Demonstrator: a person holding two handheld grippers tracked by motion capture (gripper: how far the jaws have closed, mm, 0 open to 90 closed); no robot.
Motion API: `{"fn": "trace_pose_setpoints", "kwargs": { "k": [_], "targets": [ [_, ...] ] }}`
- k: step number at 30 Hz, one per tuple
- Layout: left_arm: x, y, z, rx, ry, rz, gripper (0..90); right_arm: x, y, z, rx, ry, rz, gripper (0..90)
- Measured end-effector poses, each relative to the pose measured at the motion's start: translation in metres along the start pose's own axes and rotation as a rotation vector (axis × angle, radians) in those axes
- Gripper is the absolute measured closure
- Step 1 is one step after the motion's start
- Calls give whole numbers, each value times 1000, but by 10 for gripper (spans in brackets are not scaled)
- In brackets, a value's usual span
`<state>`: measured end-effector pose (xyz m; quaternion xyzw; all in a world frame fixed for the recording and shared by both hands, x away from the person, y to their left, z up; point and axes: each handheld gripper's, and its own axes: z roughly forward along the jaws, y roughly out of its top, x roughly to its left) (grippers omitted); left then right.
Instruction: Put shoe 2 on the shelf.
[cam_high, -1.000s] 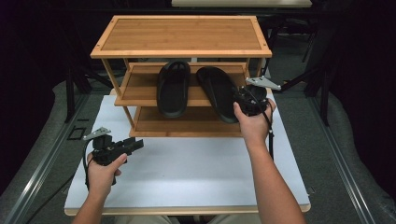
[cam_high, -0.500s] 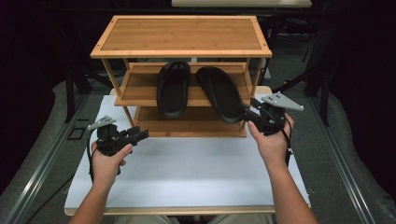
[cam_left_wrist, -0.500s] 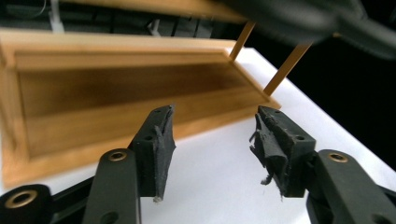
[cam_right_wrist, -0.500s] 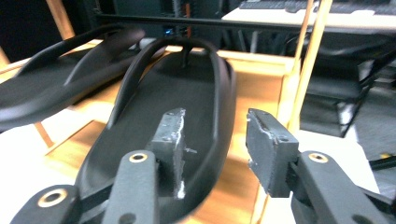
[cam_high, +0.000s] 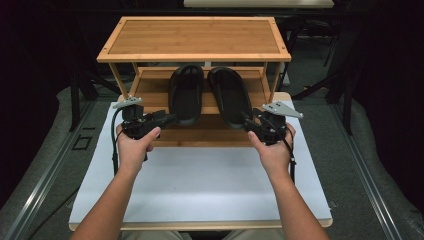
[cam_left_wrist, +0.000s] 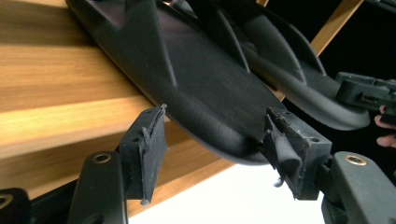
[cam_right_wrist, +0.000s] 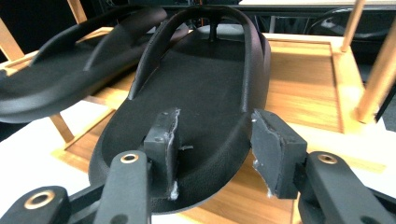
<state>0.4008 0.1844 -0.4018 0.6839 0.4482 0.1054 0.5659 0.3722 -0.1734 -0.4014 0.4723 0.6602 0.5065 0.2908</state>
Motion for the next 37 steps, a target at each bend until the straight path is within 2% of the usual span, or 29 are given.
{"fn": "trace_pose_setpoints", "kwargs": {
  "k": [2,4,5,6,9,11,12,14,15,16,18,20,21,24,25,27,28,29,31,34,35,37],
  "targets": [
    [0,1,4,-5,-17,1,450,5,0,7,-14,1,22,519],
    [1,2,5,-1,-28,4,464,8,1,10,-19,-9,25,518],
    [2,2,6,-1,-44,-6,515,12,0,15,-30,-8,30,516],
    [3,2,7,2,-55,-13,515,12,0,15,-30,-8,30,516],
    [3,5,10,8,-46,-5,523,17,0,23,-48,-17,52,510],
    [3,8,11,13,-29,6,522,21,0,28,-63,-16,65,490],
    [2,9,11,16,-20,13,521,23,0,29,-60,6,71,476],
    [1,11,12,23,0,32,518,27,0,32,-64,18,72,457],
    [1,13,12,26,19,43,515,31,1,33,-57,47,60,446],
    [1,13,12,26,19,43,513,33,1,33,-56,47,56,443],
    [2,15,9,26,65,58,514,34,1,33,-57,48,44,440],
    [2,15,6,27,71,59,496,34,1,32,-58,53,40,446],
    [2,14,4,18,63,54,496,34,1,30,-60,65,34,446],
    [3,13,-6,3,52,46,487,34,3,21,-84,61,17,450],
    [3,12,-9,-4,48,47,485,34,4,16,-65,75,9,470],
    [1,10,-17,-4,41,58,482,35,4,14,-58,70,2,473],
    [0,6,-23,-13,30,60,481,35,5,7,-50,63,-22,479],
    [0,6,-23,-13,30,60,480,35,5,7,-50,63,-22,479],
    [0,1,-31,-16,23,61,475,36,5,-6,-54,64,-47,479],
    [0,-8,-43,-20,15,68,474,36,4,-16,-49,67,-63,477],
    [2,-14,-51,-18,19,70,466,36,2,-26,-48,63,-84,476],
    [3,-18,-55,-16,23,73,462,35,0,-31,-48,66,-89,475]
  ]
}}
